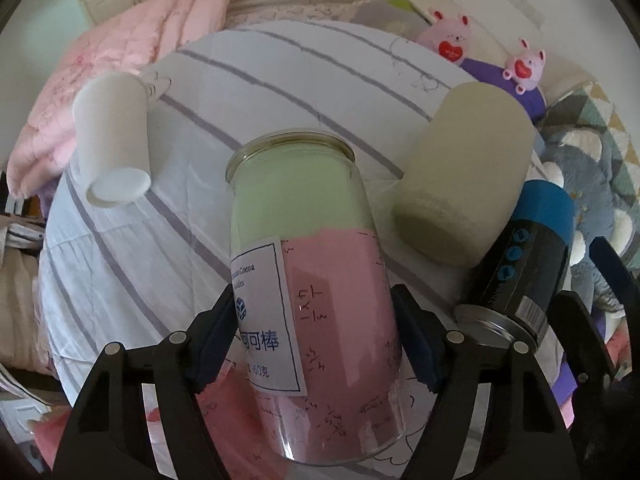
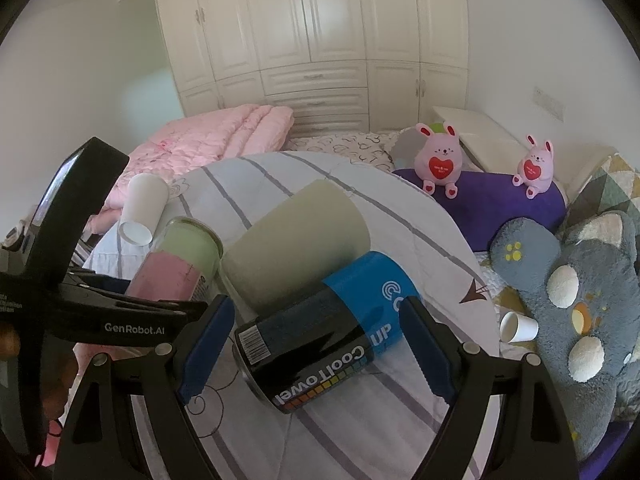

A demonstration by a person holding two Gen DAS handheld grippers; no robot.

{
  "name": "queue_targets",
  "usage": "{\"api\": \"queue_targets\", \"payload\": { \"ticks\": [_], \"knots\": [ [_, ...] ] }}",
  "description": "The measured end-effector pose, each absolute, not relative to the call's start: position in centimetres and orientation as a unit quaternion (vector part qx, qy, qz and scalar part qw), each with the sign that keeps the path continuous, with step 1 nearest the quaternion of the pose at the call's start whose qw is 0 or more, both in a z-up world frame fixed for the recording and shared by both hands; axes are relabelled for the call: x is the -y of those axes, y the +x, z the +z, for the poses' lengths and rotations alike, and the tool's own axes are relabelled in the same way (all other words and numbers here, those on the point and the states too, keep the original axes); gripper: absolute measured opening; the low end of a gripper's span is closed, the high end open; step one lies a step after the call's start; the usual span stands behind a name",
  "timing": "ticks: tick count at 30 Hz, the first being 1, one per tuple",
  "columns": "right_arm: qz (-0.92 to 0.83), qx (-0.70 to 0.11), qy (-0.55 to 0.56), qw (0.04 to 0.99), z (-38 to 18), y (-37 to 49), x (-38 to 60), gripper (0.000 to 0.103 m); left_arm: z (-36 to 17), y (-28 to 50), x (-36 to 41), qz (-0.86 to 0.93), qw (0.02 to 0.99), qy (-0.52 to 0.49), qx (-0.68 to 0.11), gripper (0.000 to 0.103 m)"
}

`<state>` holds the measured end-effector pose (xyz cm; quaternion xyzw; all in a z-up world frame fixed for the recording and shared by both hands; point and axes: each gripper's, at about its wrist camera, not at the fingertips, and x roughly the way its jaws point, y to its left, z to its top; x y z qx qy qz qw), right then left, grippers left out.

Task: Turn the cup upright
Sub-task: 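Grasp the jar body with the left gripper and tilt it upright, then set the jar on its base on the table and open the left gripper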

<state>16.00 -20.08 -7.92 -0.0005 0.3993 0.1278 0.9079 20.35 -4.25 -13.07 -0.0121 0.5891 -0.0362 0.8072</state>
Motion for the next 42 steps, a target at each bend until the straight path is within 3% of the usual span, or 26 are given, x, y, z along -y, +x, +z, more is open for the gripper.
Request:
{"api": "queue_targets", "payload": {
  "ticks": [14,20,32,42],
  "knots": [
    [0.131,-0.388,0.011,0.912,-6.1,16.9,20.1,0.086,-8.6,22.1,2.7,-0.058,0.845,0.046,-0.529,0.072],
    [0.129,-0.386,0.024,0.913,-5.7,17.5,20.4,0.086,-9.5,24.1,1.8,-0.072,0.833,0.05,-0.546,0.072],
    [0.13,-0.38,0.025,0.915,-5.9,19.0,20.3,0.086,-9.6,29.6,2.1,-0.078,0.874,0.063,-0.476,0.072],
    [0.12,-0.38,0.019,0.917,-5.9,19.9,20.3,0.086,-12.1,32.5,2.7,-0.075,0.868,0.076,-0.486,0.072]
  ]
}}
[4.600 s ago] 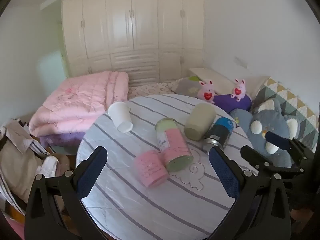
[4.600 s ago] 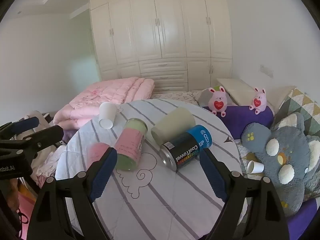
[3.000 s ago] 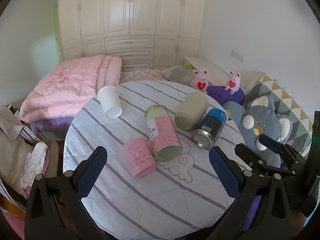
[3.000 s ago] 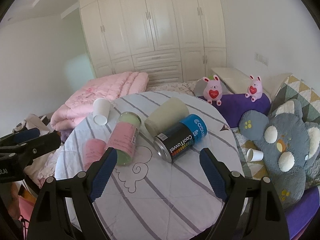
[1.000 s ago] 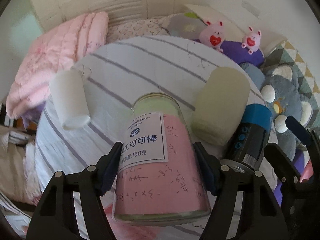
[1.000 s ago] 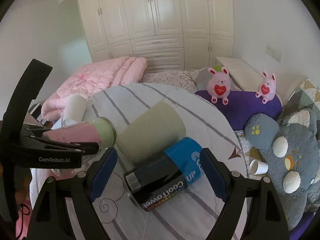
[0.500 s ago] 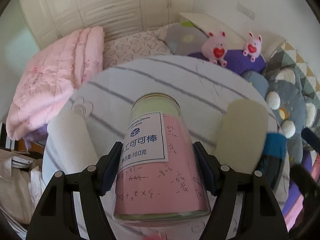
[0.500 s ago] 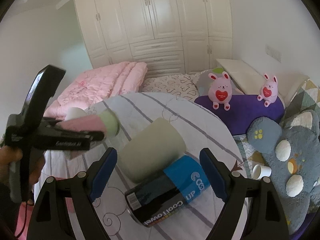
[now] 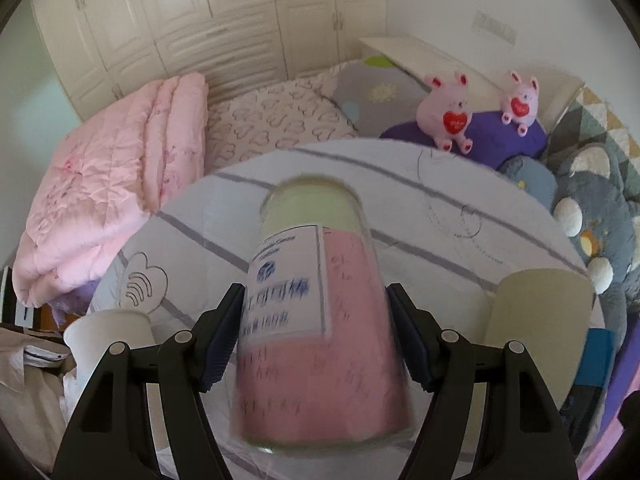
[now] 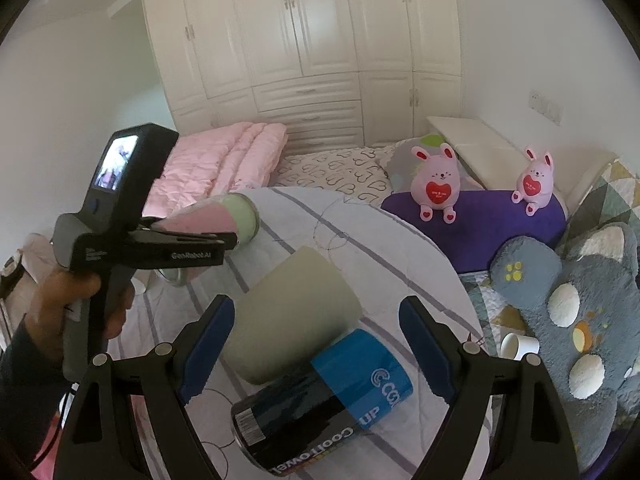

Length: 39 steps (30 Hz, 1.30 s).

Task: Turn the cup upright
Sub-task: 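Set the jar on its base on the table and open the left gripper, then grasp the upright jar with the right gripper and lift it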

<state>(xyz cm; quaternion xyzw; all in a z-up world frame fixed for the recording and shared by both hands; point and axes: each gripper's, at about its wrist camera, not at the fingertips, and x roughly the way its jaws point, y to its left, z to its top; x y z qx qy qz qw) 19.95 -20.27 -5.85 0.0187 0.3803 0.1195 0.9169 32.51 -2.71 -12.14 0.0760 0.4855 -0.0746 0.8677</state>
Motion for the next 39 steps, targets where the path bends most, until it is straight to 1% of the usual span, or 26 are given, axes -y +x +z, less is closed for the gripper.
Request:
{"api": "queue_targets", "payload": {
  "ticks": [2,4,6,8,10,12,21,30,39],
  "knots": [
    [0.119,-0.38,0.015,0.917,-5.7,20.1,20.1,0.086,-12.7,32.6,2.4,-0.073,0.86,0.075,-0.499,0.072],
    [0.117,-0.38,0.011,0.918,-5.7,20.0,20.0,0.085,-13.2,32.6,2.1,-0.073,0.851,0.074,-0.514,0.075],
    [0.121,-0.382,0.014,0.916,-5.4,20.0,19.9,0.086,-13.1,32.1,1.9,-0.072,0.852,0.073,-0.513,0.077],
    [0.126,-0.385,0.02,0.914,-5.2,20.3,20.0,0.086,-12.6,31.4,1.8,-0.075,0.856,0.076,-0.507,0.083],
    [0.136,-0.389,0.036,0.91,-4.7,20.8,20.2,0.086,-11.8,30.4,1.4,-0.08,0.861,0.07,-0.497,0.093],
    [0.151,-0.398,0.057,0.903,-4.1,21.6,20.3,0.086,-11.2,29.7,0.9,-0.086,0.862,0.058,-0.496,0.096],
    [0.184,-0.446,0.109,0.869,-2.3,26.0,18.0,0.086,-8.1,26.4,-1.8,-0.084,0.875,0.024,-0.476,0.1],
    [0.181,-0.472,0.094,0.857,-3.7,28.5,14.5,0.086,-6.5,25.4,-4.3,-0.066,0.889,0.013,-0.454,0.101],
    [0.177,-0.473,0.066,0.86,-4.3,29.9,12.5,0.086,-6.3,26.2,-5.4,-0.065,0.892,0.008,-0.448,0.101]
  ]
}}
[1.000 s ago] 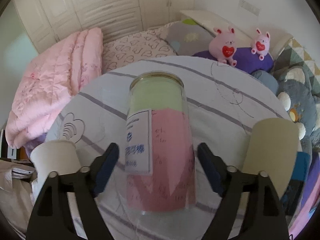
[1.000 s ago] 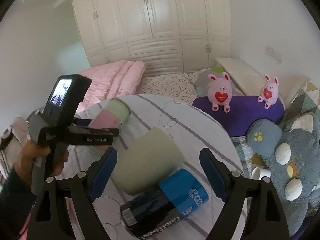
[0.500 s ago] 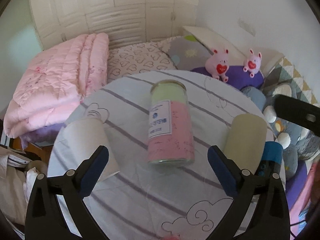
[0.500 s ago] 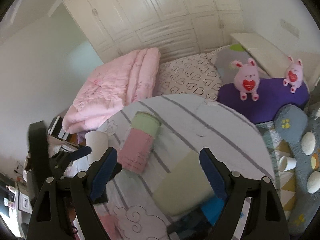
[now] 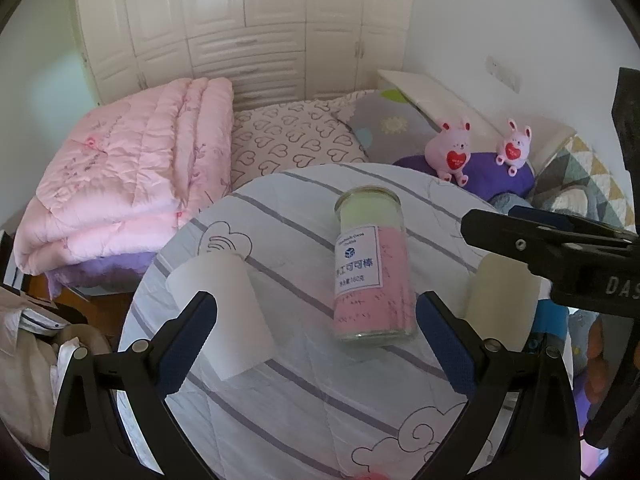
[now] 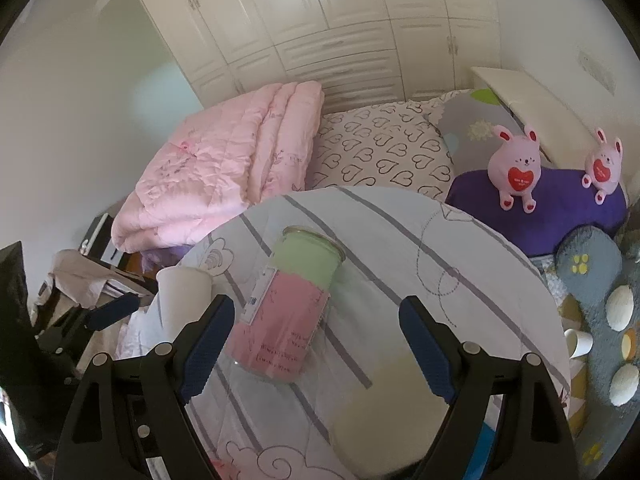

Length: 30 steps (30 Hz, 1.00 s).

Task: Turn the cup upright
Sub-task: 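Grasp the upright jar with the right gripper and lift it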

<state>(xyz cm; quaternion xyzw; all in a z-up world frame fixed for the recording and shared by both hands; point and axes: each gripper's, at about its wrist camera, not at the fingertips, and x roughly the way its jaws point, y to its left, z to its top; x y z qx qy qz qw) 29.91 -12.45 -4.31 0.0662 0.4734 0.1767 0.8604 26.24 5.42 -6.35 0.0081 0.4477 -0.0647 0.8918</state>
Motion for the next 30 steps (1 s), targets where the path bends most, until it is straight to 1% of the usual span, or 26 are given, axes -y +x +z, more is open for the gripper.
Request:
{"api": "queue_targets", "payload": {
  "ticks": [11,16,21,26,30],
  "knots": [
    [0.18,-0.499,0.067,0.845,-6.4,32.7,10.8,0.086,-7.1,27.9,-5.9,-0.061,0.889,0.014,-0.454,0.101],
    [0.184,-0.532,0.084,0.822,-8.1,34.6,9.9,0.086,-8.0,29.0,-6.0,-0.059,0.882,0.024,-0.467,0.101],
    [0.187,-0.582,0.112,0.784,-10.4,36.9,9.2,0.086,-9.0,30.0,-5.7,-0.056,0.873,0.049,-0.483,0.101],
    [0.186,-0.616,0.111,0.757,-12.5,38.6,8.3,0.085,-9.7,30.7,-5.3,-0.062,0.867,0.062,-0.491,0.101],
    [0.198,-0.636,0.149,0.731,-14.2,39.5,8.1,0.085,-10.0,31.1,-4.8,-0.07,0.864,0.07,-0.493,0.103]
  ]
}}
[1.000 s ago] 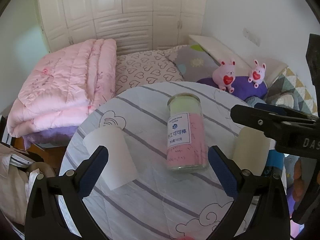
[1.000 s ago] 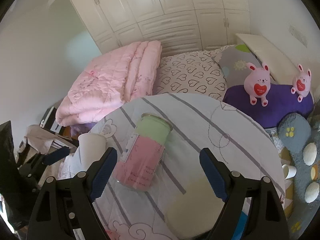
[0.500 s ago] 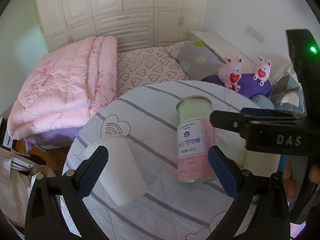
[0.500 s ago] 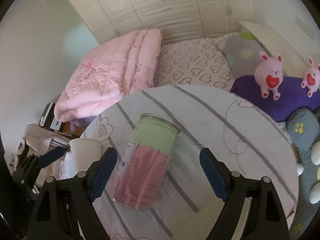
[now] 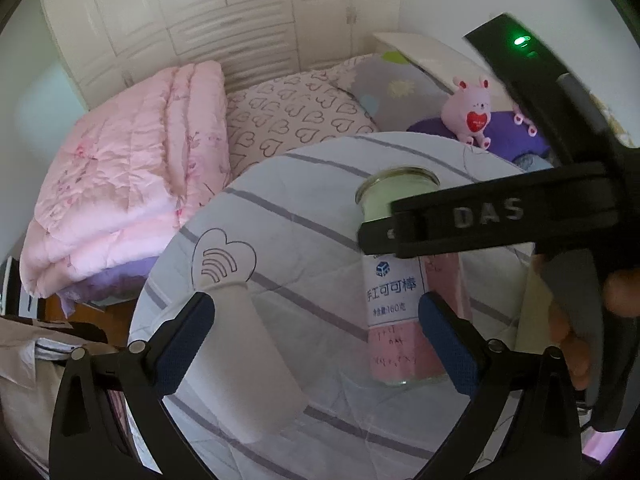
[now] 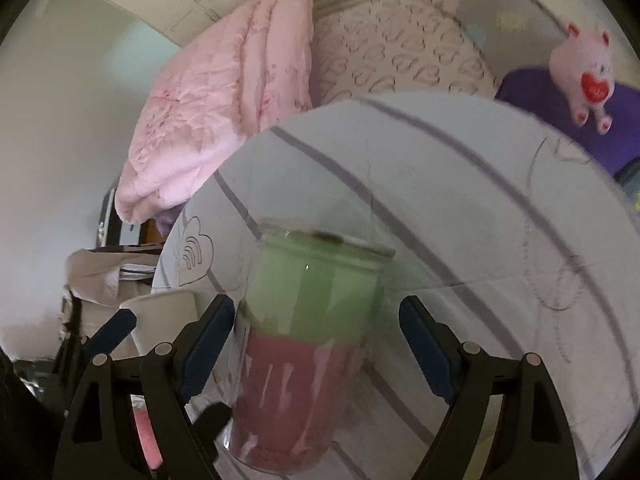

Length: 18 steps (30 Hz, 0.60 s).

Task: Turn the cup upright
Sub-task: 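Grasp the upright jar with the right gripper and lift it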

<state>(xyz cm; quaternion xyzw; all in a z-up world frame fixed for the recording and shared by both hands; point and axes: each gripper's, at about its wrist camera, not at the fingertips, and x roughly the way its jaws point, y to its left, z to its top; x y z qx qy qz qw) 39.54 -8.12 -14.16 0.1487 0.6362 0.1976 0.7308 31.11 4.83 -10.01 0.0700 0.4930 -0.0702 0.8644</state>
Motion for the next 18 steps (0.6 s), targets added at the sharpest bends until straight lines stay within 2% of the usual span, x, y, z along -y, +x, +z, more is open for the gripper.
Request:
{"api": "queue_targets", "payload": {
  "ticks": [4,5,6,11,18],
  "knots": [
    [0.207,-0.642,0.165,0.72,-15.2,40.0,8.2,0.085,-10.0,31.0,-4.4,-0.078,0.864,0.079,-0.491,0.103],
    [0.213,-0.639,0.166,0.72,-15.3,39.9,8.2,0.083,-10.0,31.0,-4.4,-0.078,0.864,0.079,-0.491,0.103],
    [0.218,-0.634,0.168,0.722,-15.1,39.8,8.3,0.075,-9.9,31.0,-4.5,-0.079,0.865,0.078,-0.49,0.103],
    [0.229,-0.605,0.156,0.747,-13.5,38.6,8.6,0.075,-9.4,30.8,-4.5,-0.081,0.866,0.069,-0.488,0.103],
    [0.228,-0.516,0.069,0.823,-9.3,35.3,8.5,0.075,-9.2,29.4,-4.2,-0.076,0.866,0.063,-0.491,0.103]
  ]
}}
